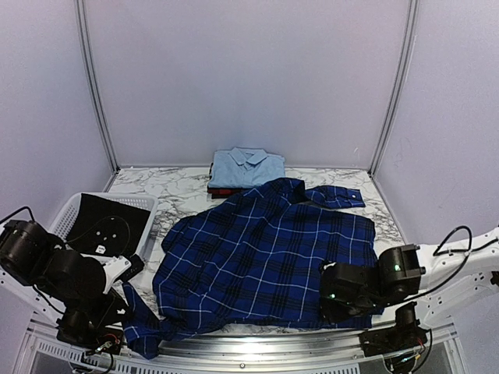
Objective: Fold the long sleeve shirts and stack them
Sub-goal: Smooth out the flattened shirt at the center of the board.
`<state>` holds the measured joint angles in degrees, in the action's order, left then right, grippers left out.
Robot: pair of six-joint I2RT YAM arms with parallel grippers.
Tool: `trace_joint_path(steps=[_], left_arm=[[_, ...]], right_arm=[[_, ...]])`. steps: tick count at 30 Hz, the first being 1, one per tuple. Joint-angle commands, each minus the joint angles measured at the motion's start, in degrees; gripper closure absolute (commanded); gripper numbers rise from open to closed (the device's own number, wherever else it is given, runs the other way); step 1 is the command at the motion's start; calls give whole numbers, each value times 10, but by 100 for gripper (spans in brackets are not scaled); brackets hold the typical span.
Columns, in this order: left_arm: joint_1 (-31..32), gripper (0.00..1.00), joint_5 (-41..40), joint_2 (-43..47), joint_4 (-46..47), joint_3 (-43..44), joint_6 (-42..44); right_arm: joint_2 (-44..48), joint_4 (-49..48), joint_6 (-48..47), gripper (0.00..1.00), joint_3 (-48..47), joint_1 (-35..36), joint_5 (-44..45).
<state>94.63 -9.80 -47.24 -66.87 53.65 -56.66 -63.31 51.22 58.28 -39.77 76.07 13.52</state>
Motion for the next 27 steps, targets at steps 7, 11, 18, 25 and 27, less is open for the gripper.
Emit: trace_joint_path(steps=[7,11,18,25,27], left_arm=[[-10,100,-173,-3,-30,96,-95],[-58,100,-157,-60,22,119,-21],[-214,100,-1,-223,188,104,151],[-285,66,68,-403,247,201,244],[-287,45,71,-435,248,221,247]], right_arm=[[12,-28,169,51,53,157,-68],[-9,-53,177,51,43,160,-39],[-17,-37,167,41,-44,160,100],[-68,-39,94,33,-123,156,223],[-80,-48,66,32,-140,154,240]])
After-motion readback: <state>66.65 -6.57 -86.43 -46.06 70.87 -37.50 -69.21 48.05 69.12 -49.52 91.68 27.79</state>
